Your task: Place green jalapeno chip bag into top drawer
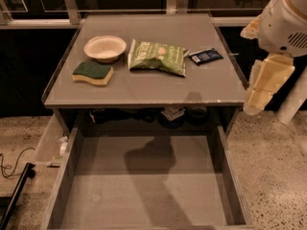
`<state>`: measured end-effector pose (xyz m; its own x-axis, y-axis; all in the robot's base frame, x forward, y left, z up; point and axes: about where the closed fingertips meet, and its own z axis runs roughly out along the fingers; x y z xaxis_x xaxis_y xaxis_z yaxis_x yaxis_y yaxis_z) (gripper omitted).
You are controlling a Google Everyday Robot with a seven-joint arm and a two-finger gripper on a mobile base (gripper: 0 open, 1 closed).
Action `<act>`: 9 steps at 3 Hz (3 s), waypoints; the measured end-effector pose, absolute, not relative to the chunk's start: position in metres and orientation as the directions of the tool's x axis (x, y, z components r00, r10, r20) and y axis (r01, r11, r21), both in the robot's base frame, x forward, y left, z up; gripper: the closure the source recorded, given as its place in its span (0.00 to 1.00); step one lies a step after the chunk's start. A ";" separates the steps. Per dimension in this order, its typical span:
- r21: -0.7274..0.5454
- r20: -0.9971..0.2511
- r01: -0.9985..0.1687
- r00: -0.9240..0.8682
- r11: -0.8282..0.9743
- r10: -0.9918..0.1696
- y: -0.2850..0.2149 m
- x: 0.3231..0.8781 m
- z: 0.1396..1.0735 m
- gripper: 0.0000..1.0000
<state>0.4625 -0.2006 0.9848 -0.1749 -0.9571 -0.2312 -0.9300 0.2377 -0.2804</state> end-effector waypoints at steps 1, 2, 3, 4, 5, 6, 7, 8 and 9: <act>-0.334 -0.259 -0.923 -0.106 0.192 -0.960 -0.182 0.488 0.987 0.00; -0.402 -0.302 -0.904 -0.022 0.148 -0.953 -0.165 0.515 0.989 0.00; -0.432 -0.378 -0.895 0.069 0.110 -0.923 -0.147 0.546 0.987 0.00; -0.435 -0.458 -0.895 0.124 0.101 -0.880 -0.124 0.574 0.985 0.00; -0.436 -0.459 -0.894 0.124 0.101 -0.880 -0.124 0.574 0.985 0.00; -0.438 -0.474 -0.892 0.121 0.114 -0.872 -0.122 0.582 0.982 0.00; -0.438 -0.531 -0.885 0.112 0.160 -0.840 -0.117 0.615 0.968 0.00; -0.393 -0.625 -0.896 0.098 0.204 -0.774 -0.103 0.650 0.950 0.00; -0.332 -0.693 -0.915 0.072 0.229 -0.718 -0.089 0.675 0.937 0.00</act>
Offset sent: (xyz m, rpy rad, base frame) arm 0.0868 0.0544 0.0065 0.1103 -0.2498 0.1960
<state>0.6749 -0.0894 0.9366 0.0721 -0.7177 -0.6926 -0.9151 0.2286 -0.3321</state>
